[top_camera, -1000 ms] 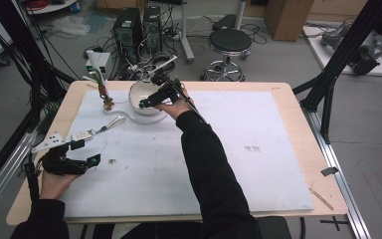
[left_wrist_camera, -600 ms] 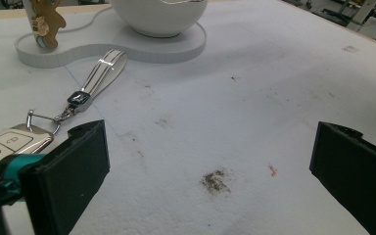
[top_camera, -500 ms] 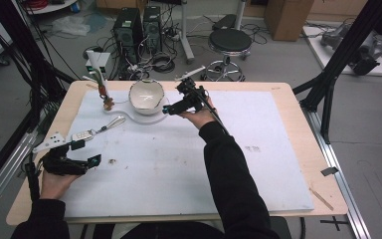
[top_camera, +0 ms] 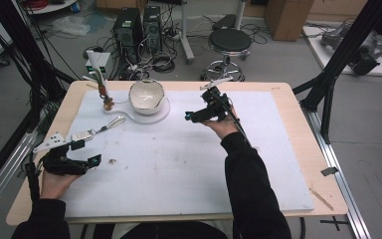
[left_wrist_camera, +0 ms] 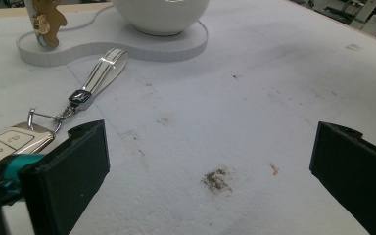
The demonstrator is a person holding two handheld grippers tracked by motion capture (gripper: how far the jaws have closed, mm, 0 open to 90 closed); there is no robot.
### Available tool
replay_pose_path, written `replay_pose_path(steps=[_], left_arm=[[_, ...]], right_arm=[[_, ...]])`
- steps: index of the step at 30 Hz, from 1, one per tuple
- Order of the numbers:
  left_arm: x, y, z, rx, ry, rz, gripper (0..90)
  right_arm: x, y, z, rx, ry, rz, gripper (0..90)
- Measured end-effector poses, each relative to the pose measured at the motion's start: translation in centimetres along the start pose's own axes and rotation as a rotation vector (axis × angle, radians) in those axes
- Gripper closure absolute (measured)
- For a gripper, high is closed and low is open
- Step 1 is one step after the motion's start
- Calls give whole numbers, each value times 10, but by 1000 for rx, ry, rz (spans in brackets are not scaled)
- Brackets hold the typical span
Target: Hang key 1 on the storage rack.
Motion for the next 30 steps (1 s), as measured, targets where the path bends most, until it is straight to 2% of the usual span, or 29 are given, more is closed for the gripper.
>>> replay_pose_path(steps=[8, 9, 14, 16, 18, 27, 30], left_arm=[[0, 1, 0, 1, 3, 4, 17], [0, 1, 0, 1, 3, 4, 17], [1, 1, -1, 3, 5, 5, 17], [1, 1, -1, 3, 5, 6, 17], [2, 1, -1, 4, 6, 7, 17], [2, 1, -1, 4, 7, 10, 17], [2, 1, -1, 3, 10, 9, 17]], right_arm=[[-18, -10, -33, 20, -3, -30, 7], [-18, -10, -33, 20, -3, -30, 7], [-27, -17, -60, 41, 3, -58, 7], [-28, -17, -64, 47, 7, -59, 7], [-32, -19, -78, 50, 18, -67, 7], [-45, -21, -100, 48, 16, -100, 7], [-50, -20, -108, 39, 38, -105, 7]])
Point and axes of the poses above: each handheld gripper's, and its own axes: x roughly forward along the jaws, z roughly out of its top, y roughly to its left, the point moved 10 cm from there along x, roughly forward along the jaws, and after that the axes turned 9 degrees about -x, right-handed, at the moved point
